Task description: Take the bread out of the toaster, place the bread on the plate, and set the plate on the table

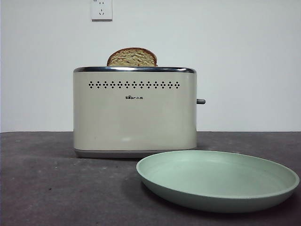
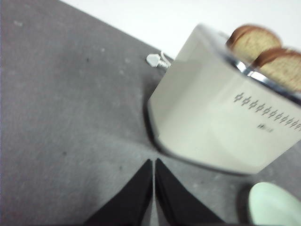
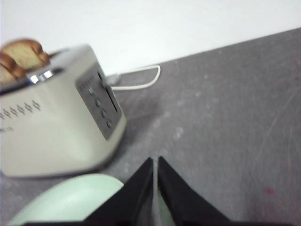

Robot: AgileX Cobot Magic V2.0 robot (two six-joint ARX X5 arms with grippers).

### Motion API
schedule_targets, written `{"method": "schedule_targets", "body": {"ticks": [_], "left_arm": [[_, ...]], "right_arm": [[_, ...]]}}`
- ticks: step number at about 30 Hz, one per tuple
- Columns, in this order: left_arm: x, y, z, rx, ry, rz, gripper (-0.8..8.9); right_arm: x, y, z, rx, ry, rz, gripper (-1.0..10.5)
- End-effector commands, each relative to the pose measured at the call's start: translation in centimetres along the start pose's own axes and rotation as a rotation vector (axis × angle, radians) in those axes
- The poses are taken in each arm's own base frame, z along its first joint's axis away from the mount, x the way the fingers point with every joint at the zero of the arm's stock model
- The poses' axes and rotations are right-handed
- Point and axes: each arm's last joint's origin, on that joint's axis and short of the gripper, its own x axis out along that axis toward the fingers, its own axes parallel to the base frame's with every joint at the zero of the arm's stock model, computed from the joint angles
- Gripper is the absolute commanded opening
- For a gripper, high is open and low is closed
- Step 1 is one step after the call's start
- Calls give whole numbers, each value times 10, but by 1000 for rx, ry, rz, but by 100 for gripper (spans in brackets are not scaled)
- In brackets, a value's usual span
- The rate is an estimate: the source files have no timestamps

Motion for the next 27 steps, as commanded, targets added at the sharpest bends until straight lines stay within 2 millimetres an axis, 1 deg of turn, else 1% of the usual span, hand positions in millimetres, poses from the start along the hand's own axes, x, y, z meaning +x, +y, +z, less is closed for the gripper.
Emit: {"method": "schedule_targets", "body": {"ticks": [1, 8, 11, 16, 22, 27], "left_arm": [[-7, -9, 14, 8, -8, -12, 7], [-16, -29, 43, 59, 58, -91, 7], [-19, -39, 59, 113, 114, -128, 7], [-21, -54, 82, 212, 206, -188, 7], [-21, -66, 101, 272, 309, -264, 7], [-22, -69, 104, 290, 361, -282, 7]], "right_arm": [[-5, 7, 15, 17, -19, 7, 3], [-16, 25, 55, -41, 53, 3, 3], [-18, 33, 75, -84, 124, 22, 3], [-15, 44, 99, -141, 292, 74, 3], [-9, 52, 115, -196, 489, 131, 3], [-4, 56, 122, -204, 549, 151, 3]]}}
